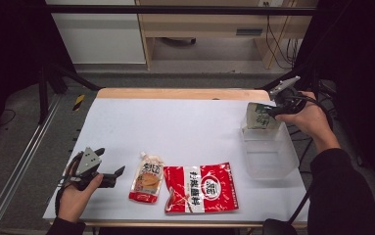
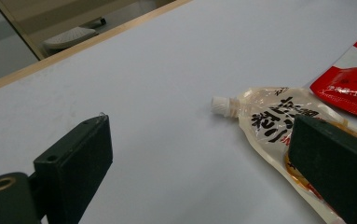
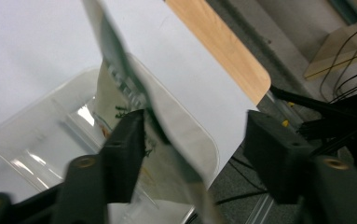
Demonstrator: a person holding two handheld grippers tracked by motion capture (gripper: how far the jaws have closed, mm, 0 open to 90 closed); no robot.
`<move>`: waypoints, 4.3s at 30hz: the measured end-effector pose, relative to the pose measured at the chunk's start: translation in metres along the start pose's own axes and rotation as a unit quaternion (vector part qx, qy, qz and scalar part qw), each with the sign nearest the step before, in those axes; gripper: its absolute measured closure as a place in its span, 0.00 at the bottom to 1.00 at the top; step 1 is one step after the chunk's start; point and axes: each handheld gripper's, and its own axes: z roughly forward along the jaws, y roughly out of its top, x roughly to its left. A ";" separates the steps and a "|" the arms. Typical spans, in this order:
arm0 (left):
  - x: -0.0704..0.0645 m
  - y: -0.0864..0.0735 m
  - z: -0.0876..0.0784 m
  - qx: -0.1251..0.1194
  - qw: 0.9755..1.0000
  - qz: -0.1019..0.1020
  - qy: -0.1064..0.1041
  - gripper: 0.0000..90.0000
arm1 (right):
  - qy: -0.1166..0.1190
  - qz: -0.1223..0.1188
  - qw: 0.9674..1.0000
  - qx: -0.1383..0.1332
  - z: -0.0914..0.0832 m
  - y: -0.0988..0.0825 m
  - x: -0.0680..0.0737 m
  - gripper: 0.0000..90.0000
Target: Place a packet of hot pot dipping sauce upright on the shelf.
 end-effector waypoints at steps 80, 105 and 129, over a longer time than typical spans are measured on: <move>-0.026 0.001 0.010 0.047 0.998 0.029 -0.027 0.07 | 0.144 -0.048 0.980 -0.128 -0.008 0.096 0.259 0.34; -0.020 0.001 0.002 0.039 0.998 0.020 -0.036 0.09 | 0.198 -0.039 0.974 -0.108 0.030 0.122 0.289 0.48; -0.020 0.000 0.002 0.049 0.998 0.037 -0.033 0.09 | 0.260 -0.015 0.965 -0.013 0.097 0.136 0.333 0.57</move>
